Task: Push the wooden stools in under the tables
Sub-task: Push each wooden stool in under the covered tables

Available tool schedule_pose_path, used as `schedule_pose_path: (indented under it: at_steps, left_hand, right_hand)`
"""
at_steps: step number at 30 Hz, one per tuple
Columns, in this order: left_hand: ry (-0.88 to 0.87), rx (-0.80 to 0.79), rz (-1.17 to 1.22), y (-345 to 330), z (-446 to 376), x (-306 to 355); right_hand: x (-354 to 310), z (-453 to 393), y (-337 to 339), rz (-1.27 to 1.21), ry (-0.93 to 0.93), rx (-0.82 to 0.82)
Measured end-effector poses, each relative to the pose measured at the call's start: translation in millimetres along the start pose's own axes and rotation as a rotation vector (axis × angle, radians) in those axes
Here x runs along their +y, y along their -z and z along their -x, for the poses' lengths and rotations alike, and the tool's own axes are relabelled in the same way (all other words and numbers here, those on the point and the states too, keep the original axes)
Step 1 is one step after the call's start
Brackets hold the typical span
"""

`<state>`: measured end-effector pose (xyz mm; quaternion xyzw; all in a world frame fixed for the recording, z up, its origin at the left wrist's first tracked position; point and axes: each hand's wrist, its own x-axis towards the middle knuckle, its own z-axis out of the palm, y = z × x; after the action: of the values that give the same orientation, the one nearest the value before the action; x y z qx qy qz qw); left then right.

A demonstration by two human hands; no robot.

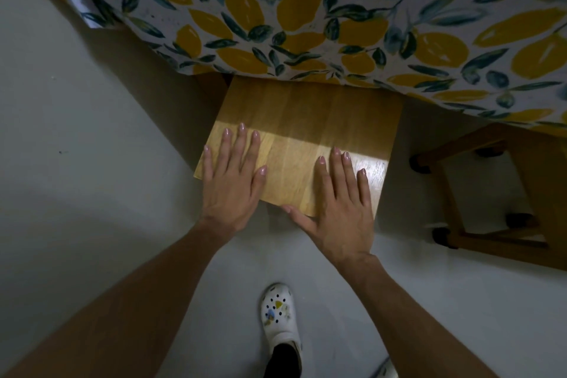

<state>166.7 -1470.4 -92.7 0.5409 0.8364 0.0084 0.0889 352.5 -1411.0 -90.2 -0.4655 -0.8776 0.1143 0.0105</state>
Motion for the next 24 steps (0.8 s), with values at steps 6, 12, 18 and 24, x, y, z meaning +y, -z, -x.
schedule_pose_path:
  at_steps: [6, 12, 18, 24]
  left_hand:
    - [0.019, 0.022, 0.005, 0, -11, 8]
    - [0.012, 0.026, 0.005, 1, -22, 8]
    - [0.023, 0.014, 0.004, 2, -27, 9]
    - [0.02, 0.004, 0.029, 3, -25, 11]
  right_hand:
    - [14, -19, 8, -0.01, 0.032, -0.01]
    - [14, -30, 10, -0.019, 0.037, 0.014]
    - [17, -36, 14, -0.041, 0.06, 0.008]
    - [21, -36, 17, -0.128, 0.093, -0.026]
